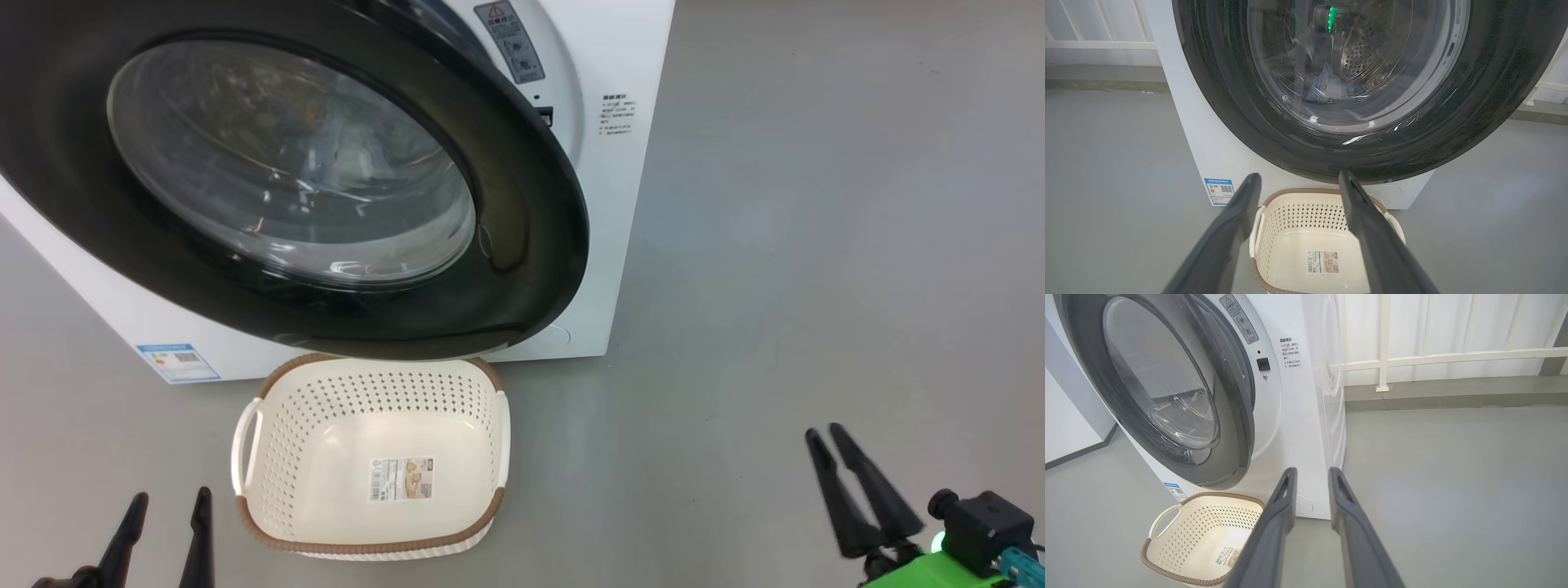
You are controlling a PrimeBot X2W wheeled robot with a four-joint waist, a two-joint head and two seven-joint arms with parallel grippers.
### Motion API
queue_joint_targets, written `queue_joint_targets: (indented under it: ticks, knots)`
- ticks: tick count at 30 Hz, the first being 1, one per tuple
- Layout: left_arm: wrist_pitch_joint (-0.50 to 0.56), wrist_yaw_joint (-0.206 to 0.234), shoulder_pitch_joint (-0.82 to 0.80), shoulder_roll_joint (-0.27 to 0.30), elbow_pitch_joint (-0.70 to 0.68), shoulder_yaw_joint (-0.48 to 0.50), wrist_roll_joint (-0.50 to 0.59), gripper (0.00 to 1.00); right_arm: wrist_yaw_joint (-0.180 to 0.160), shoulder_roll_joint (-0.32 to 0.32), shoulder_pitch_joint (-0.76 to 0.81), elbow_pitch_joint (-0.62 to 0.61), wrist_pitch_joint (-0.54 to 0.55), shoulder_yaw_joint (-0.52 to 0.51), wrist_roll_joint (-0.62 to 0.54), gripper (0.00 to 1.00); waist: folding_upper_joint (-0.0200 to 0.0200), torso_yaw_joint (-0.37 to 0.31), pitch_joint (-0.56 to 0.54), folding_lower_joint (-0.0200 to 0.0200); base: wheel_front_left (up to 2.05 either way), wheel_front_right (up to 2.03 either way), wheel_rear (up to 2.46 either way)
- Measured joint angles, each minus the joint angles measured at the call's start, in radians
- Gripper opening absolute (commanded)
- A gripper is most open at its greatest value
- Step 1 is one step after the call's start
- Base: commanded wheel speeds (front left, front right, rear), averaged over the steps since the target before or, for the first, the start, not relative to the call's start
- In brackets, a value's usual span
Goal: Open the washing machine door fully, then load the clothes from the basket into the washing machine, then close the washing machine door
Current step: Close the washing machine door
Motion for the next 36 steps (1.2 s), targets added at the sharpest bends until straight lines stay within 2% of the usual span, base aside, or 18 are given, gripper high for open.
queue_joint_targets:
  ticks: [10,25,36]
  knots:
    - [0.0,0.0,-0.034,-0.002,-0.008,-0.015,-0.001,1.0,0.0,0.006,-0.127,0.016,0.0,0.047,0.007,0.0,0.0,0.029,0.025,0.0,0.0,0.0,0.0]
    - [0.0,0.0,-0.127,-0.002,-0.033,-0.05,-0.017,1.0,0.0,0.039,-0.424,0.061,0.0,0.171,0.002,0.0,0.0,0.095,0.125,0.0,0.0,0.0,0.0]
    - [0.0,0.0,-0.18,-0.003,-0.04,-0.069,-0.038,1.0,0.0,0.04,-0.557,0.141,0.0,0.248,-0.003,0.0,0.0,0.159,0.19,0.0,0.0,0.0,0.0]
